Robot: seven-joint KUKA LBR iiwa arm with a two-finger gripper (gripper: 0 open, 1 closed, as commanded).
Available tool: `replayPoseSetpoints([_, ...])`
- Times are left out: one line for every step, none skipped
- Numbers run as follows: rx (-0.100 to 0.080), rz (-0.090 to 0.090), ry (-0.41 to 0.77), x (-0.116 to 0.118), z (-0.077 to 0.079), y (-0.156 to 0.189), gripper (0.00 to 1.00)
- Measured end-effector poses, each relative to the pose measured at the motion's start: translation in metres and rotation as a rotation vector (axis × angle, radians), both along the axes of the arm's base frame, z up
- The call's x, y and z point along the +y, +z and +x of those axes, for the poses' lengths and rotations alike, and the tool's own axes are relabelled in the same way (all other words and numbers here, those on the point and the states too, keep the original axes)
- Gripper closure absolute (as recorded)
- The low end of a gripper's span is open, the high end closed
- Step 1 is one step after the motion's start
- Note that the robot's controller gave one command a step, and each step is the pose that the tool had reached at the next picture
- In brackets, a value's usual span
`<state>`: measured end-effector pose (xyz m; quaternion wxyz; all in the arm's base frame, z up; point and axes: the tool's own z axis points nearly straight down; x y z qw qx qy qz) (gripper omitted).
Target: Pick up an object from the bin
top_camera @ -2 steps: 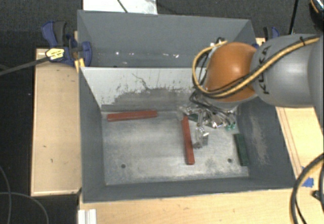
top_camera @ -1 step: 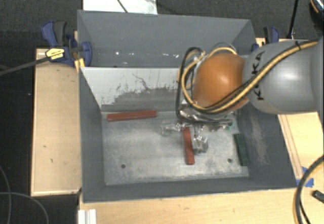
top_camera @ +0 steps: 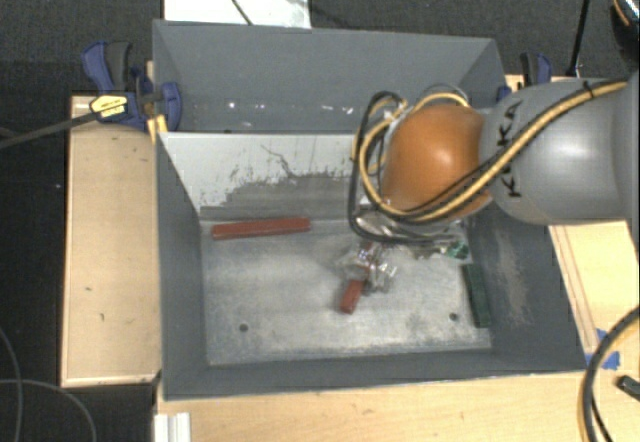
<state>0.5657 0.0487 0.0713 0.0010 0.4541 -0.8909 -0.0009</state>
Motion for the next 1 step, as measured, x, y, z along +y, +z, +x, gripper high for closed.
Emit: replayPoseSetpoints([-0.014, 0.001, 0.069, -0.0016, 0.0118, 0.1469, 1.00])
